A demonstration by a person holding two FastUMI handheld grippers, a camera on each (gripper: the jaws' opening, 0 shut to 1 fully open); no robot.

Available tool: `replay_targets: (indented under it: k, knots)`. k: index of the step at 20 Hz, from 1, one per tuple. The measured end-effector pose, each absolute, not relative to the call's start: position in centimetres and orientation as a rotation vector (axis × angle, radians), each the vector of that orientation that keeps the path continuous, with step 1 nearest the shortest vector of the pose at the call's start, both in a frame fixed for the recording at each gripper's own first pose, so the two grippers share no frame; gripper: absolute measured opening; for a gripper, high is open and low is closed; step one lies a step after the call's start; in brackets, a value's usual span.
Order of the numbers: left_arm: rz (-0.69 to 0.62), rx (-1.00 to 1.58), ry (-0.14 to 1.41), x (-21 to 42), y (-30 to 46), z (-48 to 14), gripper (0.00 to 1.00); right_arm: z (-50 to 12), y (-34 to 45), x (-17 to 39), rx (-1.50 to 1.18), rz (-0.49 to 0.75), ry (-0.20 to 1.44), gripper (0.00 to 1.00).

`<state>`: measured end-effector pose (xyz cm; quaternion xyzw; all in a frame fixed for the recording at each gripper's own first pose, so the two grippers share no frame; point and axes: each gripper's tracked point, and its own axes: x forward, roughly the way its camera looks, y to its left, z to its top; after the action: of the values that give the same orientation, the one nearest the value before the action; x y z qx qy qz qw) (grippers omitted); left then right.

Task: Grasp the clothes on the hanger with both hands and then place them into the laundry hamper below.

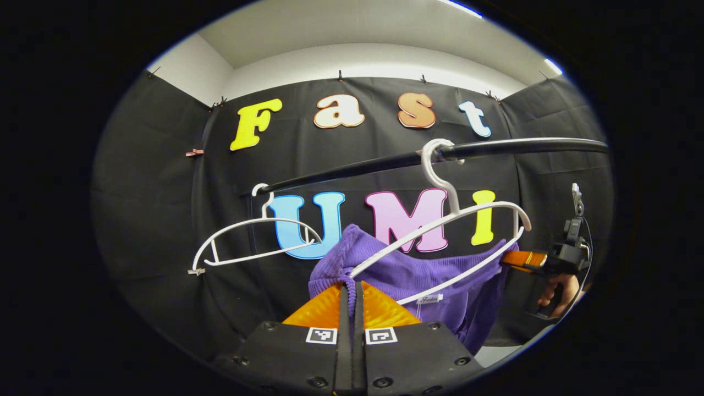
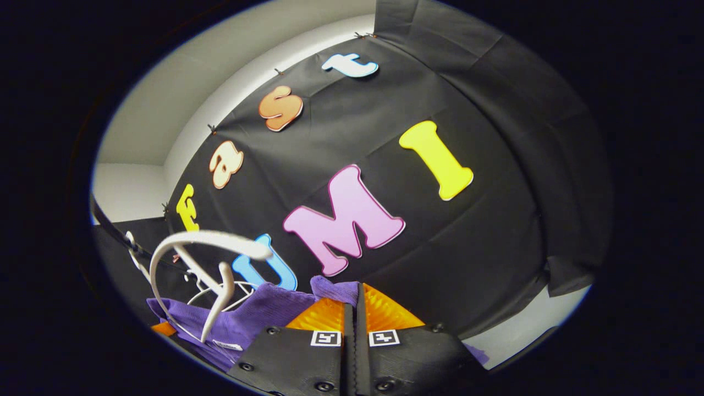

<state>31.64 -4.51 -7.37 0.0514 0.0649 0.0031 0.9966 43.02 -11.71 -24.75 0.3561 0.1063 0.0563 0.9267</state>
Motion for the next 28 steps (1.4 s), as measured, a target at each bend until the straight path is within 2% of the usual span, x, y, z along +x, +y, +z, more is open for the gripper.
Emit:
replay_targets:
  k: [5, 11, 16, 19, 28]
  knots:
    - [0.07, 0.126, 0.17, 30.3, -0.5, -9.0, 0.05, -26.8, -7.3, 39.3, 0.733, 0.205, 0.302, 0.04]
    - [0.096, 0.111, 0.287, 27.5, 2.6, -15.3, 0.05, -28.6, -2.5, 34.1, 0.71, 0.298, 0.396, 0.04]
    - [0.004, 0.091, 0.377, 24.6, -0.2, -20.5, 0.05, -29.2, 1.6, 28.3, 0.689, 0.391, 0.465, 0.04]
    - [-0.075, 0.065, 0.395, 23.4, -3.5, -21.2, 0.05, -28.1, 3.7, 25.7, 0.654, 0.443, 0.488, 0.04]
    - [-0.28, 0.007, 0.297, 20.4, -11.4, -15.1, 0.03, -21.0, 4.4, 22.2, 0.578, 0.498, 0.439, 0.04]
